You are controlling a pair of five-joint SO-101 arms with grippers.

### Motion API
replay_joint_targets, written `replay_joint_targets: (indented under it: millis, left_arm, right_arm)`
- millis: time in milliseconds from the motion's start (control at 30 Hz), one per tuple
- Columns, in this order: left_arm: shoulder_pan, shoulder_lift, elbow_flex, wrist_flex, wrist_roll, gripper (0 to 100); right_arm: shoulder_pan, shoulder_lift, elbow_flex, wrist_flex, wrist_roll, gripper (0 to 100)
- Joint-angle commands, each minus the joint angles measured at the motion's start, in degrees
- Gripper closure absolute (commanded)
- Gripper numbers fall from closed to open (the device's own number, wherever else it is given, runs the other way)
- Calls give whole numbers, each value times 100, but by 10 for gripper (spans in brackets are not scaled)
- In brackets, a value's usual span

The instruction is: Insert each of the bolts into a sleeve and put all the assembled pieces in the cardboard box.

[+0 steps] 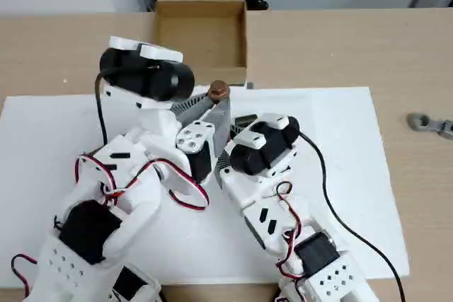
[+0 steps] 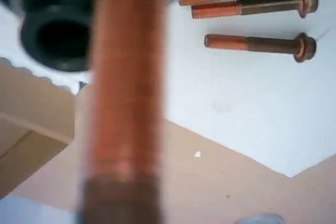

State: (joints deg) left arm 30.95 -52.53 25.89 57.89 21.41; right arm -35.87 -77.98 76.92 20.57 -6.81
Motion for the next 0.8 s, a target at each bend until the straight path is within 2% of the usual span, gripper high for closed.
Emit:
replay_joint_targets:
  millis: [0,767]
  left_arm:
    - [9,-44,-4,-308,-211,994]
    - [-35,-26,233,-501,-536,994]
  right_arm:
    - [57,-101,-79,-136,18,994]
    - [57,-101,-79,-145,18,994]
